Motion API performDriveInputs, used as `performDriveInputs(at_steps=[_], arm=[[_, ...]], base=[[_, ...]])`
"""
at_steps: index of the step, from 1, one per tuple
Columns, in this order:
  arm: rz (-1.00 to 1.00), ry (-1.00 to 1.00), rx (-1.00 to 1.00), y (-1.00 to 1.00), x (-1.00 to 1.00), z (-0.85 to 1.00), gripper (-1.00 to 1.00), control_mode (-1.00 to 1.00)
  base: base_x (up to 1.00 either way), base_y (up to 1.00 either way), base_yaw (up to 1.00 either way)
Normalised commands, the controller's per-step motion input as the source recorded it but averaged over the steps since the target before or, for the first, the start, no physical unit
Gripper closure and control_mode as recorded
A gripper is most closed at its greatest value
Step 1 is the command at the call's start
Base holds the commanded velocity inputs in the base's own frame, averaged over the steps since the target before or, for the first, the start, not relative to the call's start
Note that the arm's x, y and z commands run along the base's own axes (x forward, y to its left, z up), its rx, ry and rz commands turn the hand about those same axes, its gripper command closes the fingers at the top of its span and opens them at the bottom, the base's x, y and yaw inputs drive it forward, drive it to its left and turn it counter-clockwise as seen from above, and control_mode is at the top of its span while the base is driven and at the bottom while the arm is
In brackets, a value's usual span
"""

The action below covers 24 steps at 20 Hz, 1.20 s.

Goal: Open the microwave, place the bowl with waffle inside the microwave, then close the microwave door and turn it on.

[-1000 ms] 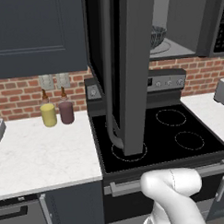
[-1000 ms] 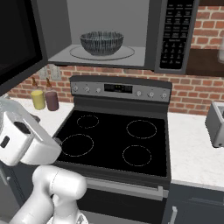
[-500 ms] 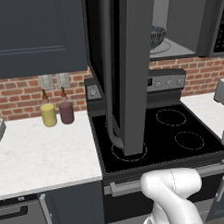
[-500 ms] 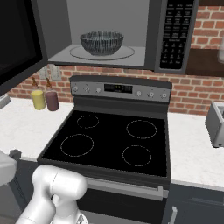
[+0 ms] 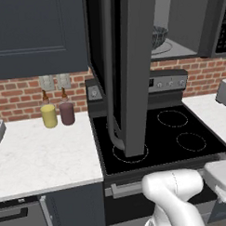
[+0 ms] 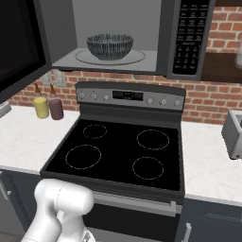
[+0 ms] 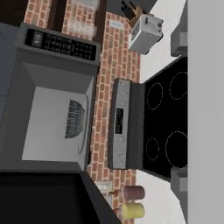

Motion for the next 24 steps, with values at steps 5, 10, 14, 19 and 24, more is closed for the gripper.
performDriveInputs(at_steps=[5,10,14,19,24], arm=[[0.02,-0.20,-0.09,0.68,-0.19,0.37,-1.00,-1.00],[0.00,-0.24,-0.02,0.52,-0.46,0.34,-1.00,-1.00],[-0.05,-0.12,0.00,0.70,-0.14,0.07,-1.00,-1.00],[-0.17,0.00,0.00,0.78,0.12,0.00,-1.00,-1.00],[-0.21,0.00,-0.01,0.59,0.47,-0.01,-1.00,-1.00]], base=[[0.00,0.00,0.00],[0.00,0.00,0.00],[0.00,0.00,0.00],[0.00,0.00,0.00],[0.00,0.00,0.00]])
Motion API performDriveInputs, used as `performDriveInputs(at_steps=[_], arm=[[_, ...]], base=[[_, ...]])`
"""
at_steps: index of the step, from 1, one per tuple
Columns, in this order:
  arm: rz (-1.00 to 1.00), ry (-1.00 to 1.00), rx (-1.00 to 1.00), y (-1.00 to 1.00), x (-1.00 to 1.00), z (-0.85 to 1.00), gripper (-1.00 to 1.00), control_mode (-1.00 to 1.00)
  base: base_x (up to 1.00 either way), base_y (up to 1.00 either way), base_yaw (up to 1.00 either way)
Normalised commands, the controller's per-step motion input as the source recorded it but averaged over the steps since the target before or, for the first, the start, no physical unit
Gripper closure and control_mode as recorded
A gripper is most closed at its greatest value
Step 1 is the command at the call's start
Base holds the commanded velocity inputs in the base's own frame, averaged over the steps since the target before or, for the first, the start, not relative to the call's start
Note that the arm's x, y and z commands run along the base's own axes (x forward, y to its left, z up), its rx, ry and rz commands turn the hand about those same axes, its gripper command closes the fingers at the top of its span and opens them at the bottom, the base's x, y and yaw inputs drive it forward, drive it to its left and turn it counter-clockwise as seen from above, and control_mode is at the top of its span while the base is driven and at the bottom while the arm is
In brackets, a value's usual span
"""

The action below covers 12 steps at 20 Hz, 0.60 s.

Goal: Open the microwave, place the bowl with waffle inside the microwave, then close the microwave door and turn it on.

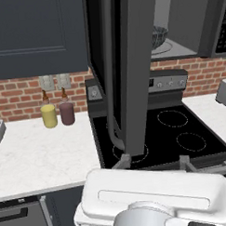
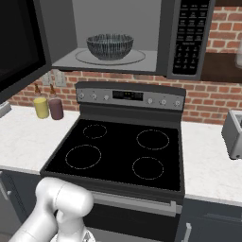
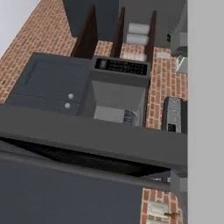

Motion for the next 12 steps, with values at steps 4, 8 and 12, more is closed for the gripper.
performDriveInputs(at_steps=[4,8,12], arm=[[-0.17,0.04,0.00,0.29,0.70,-0.09,-1.00,-1.00],[-0.10,0.02,0.00,0.19,0.80,-0.18,-1.00,-1.00],[-0.03,0.00,0.00,0.02,0.69,-0.19,-1.00,-1.00]], base=[[0.00,0.00,0.00],[0.00,0.00,0.00],[0.00,0.00,0.00]])
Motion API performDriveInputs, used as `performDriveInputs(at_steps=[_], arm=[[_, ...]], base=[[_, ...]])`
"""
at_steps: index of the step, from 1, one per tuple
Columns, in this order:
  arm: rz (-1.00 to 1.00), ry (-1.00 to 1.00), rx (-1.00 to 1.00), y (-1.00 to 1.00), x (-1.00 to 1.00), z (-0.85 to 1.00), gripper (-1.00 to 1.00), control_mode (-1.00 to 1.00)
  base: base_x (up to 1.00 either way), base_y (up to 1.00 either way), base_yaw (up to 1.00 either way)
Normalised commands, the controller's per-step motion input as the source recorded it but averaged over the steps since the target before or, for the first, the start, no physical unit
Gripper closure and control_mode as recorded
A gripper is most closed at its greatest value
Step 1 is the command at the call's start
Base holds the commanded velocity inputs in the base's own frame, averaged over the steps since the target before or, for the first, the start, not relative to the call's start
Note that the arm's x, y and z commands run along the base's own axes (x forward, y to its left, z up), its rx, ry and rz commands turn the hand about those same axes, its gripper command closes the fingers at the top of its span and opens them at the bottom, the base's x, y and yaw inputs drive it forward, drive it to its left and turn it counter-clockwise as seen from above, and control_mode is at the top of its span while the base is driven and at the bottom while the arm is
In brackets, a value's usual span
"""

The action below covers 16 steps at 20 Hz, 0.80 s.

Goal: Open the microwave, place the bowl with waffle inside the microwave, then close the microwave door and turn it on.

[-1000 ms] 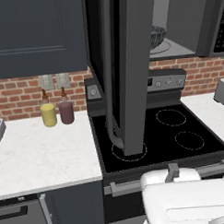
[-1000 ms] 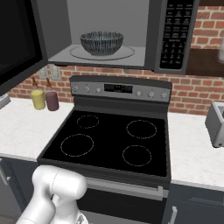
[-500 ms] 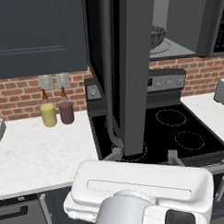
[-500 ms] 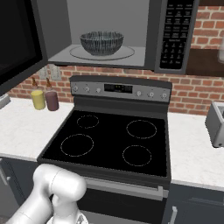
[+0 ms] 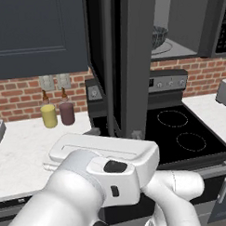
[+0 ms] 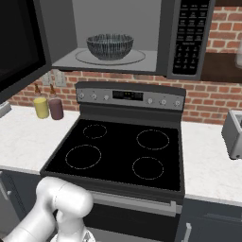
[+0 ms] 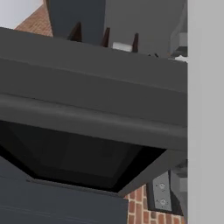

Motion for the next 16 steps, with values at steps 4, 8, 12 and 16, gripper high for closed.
performDriveInputs(at_steps=[4,8,12,16], arm=[[-0.01,0.01,0.00,0.08,0.59,-0.21,-1.00,-1.00],[-0.03,0.00,0.00,0.01,0.31,-0.10,-1.00,-1.00],[-0.07,0.00,0.00,0.00,0.05,-0.06,-1.00,-1.00],[-0.09,0.00,0.00,-0.19,0.00,-0.01,-1.00,-1.00]], base=[[0.00,0.00,0.00],[0.00,0.00,0.00],[0.00,0.00,0.00],[0.00,0.00,0.00]])
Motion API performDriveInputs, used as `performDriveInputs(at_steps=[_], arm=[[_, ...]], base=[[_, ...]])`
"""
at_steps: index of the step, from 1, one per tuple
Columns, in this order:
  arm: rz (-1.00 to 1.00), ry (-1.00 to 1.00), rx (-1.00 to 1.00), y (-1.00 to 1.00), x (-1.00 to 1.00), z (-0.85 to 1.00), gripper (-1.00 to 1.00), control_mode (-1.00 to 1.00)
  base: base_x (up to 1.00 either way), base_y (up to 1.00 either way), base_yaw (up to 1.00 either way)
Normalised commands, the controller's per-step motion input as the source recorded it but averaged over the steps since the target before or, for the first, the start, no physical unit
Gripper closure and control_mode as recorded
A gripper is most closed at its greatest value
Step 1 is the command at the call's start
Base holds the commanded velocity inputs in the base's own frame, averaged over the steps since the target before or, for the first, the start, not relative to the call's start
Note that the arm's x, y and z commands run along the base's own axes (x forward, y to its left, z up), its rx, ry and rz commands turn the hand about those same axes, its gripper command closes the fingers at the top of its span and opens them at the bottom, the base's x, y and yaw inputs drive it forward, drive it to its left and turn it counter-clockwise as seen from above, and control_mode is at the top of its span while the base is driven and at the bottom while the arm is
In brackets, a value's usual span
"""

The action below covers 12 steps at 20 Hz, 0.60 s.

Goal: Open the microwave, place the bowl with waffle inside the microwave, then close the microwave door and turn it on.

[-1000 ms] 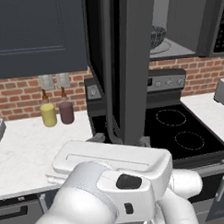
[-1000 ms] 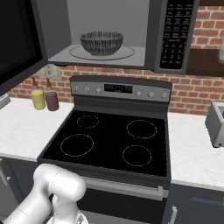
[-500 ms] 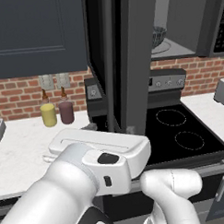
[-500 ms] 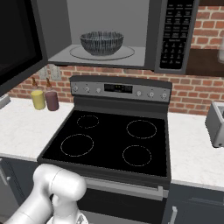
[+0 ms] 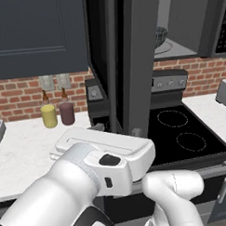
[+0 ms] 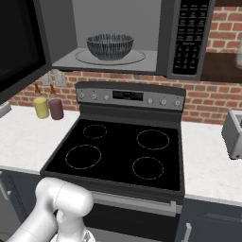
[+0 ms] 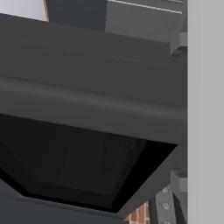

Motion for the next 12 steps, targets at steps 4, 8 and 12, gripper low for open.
performDriveInputs(at_steps=[4,8,12], arm=[[-0.10,0.00,0.00,-0.33,-0.01,0.00,-1.00,-1.00],[-0.10,0.00,0.00,-0.45,0.00,0.00,-1.00,-1.00],[-0.10,0.00,0.00,-0.54,-0.03,0.00,-1.00,-1.00]], base=[[0.00,0.00,0.00],[0.00,0.00,0.00],[0.00,0.00,0.00]])
